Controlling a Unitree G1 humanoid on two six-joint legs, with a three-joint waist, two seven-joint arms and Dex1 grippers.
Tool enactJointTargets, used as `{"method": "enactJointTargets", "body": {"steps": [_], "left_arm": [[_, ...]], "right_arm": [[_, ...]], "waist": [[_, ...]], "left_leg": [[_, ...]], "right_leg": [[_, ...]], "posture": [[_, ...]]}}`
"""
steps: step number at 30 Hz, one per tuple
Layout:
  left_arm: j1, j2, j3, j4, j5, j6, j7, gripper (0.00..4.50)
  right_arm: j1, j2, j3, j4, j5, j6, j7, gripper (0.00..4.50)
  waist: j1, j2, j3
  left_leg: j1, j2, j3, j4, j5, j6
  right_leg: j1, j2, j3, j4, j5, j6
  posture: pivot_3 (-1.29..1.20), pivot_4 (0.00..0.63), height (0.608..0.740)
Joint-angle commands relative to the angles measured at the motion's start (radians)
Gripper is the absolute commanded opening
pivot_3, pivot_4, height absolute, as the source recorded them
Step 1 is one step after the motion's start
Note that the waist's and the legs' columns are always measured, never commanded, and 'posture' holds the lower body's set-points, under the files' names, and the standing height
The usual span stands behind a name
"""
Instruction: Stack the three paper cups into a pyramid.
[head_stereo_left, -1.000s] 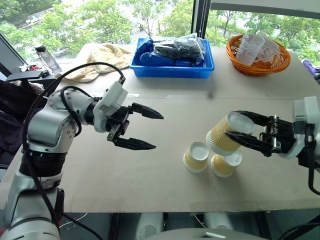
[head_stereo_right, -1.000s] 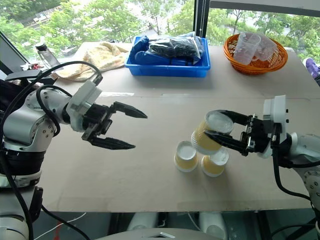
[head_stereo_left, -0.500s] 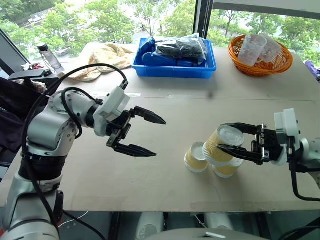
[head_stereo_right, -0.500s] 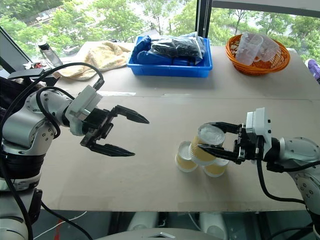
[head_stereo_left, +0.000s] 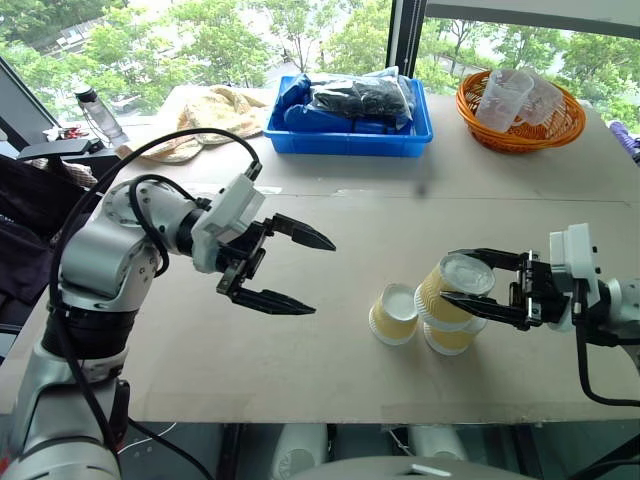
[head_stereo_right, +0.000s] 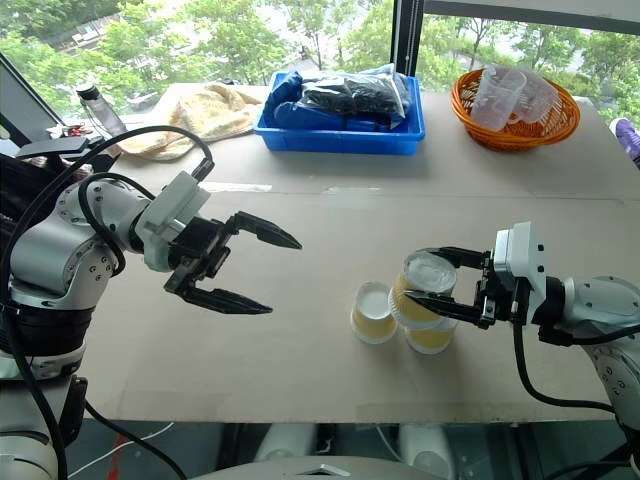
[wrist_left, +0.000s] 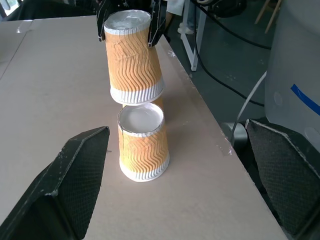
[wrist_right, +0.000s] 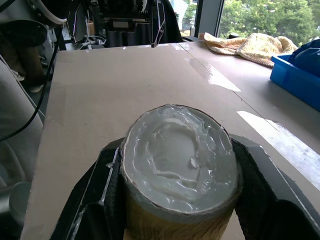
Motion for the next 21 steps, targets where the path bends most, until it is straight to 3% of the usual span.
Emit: {"method": "enactJointTargets", "body": {"steps": [1,5,13,18,21], "left_arm": [[-0.021,0.009,0.006,-0.004,-0.004,0.006,0.012,4.5],[-0.023,0.011,0.006,-0.006,-0.008,0.018,0.022,4.5],[-0.006,0.024,0.013,-0.011,-0.008,0.014,0.022,4.5],[0.026,0.033,0.029,-0.013,-0.011,0.016,0.04,4.5],[0.07,0.022,0.056,-0.018,-0.016,0.021,0.091,4.5]], "right_arm": [[0.006,-0.008,-0.014,-0.007,0.009,-0.006,0.013,3.04],[0.003,-0.006,-0.026,-0.016,0.037,0.007,0.009,4.44],[0.014,-0.02,-0.102,-0.042,0.126,0.028,0.013,4.44],[0.067,-0.09,-0.231,-0.085,0.308,0.134,-0.005,4.44],[0.107,-0.058,-0.334,-0.056,0.388,0.14,-0.064,4.44]], "waist": [[0.0,0.0,0.0],[0.0,0.0,0.0],[0.0,0.0,0.0],[0.0,0.0,0.0],[0.0,0.0,0.0]], "left_leg": [[0.0,0.0,0.0,0.0,0.0,0.0],[0.0,0.0,0.0,0.0,0.0,0.0],[0.0,0.0,0.0,0.0,0.0,0.0],[0.0,0.0,0.0,0.0,0.0,0.0],[0.0,0.0,-0.001,0.0,0.0,0.0]], "right_leg": [[0.0,0.0,0.0,0.0,0.0,0.0],[0.0,0.0,0.0,0.0,0.0,0.0],[0.0,0.0,0.0,0.0,0.0,0.0],[0.0,0.0,0.0,0.0,0.0,0.0],[0.0,0.0,0.0,0.0,0.0,0.0]], "posture": [[0.0,0.15,0.733],[0.0,0.15,0.733],[0.0,0.15,0.733],[0.0,0.15,0.733],[0.0,0.15,0.733]]}}
